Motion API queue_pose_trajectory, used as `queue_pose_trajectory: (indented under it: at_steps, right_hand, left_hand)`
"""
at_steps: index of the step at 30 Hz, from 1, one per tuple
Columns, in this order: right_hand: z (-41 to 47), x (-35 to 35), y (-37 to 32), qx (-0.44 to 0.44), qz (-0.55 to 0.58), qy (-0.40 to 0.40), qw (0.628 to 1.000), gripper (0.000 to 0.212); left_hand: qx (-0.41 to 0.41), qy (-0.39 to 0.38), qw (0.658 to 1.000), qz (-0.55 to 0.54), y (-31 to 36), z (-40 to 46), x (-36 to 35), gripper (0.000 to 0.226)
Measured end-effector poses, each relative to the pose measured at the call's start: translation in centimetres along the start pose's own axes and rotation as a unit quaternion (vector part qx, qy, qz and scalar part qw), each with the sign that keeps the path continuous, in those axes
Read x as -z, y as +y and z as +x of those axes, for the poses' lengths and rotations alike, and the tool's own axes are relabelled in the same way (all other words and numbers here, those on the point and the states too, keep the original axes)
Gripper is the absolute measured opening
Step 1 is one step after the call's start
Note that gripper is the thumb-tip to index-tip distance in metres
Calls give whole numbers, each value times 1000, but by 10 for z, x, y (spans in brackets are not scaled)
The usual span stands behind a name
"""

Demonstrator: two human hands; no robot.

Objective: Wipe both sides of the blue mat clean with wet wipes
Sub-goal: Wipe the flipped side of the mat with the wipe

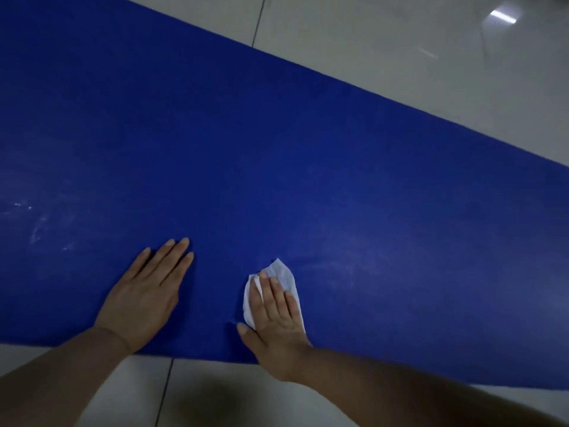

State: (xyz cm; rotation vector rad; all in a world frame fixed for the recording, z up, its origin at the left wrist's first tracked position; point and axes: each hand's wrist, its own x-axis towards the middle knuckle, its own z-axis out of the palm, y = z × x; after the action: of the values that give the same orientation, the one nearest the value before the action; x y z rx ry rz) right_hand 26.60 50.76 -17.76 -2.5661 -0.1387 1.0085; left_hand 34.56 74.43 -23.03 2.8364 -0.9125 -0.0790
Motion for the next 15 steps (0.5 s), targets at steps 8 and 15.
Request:
queue_pose_trajectory:
  at_steps: [8, 15]
  right_hand:
    - [-16, -1, 45, -93, 15, 190, 977, 70]
    - [-44, 6, 160, -308, 20, 374, 874, 60]
  left_hand:
    - [163, -44, 986, 2, 90, 34, 23, 65]
    - [156, -30, 987, -33, 154, 74, -15, 54]
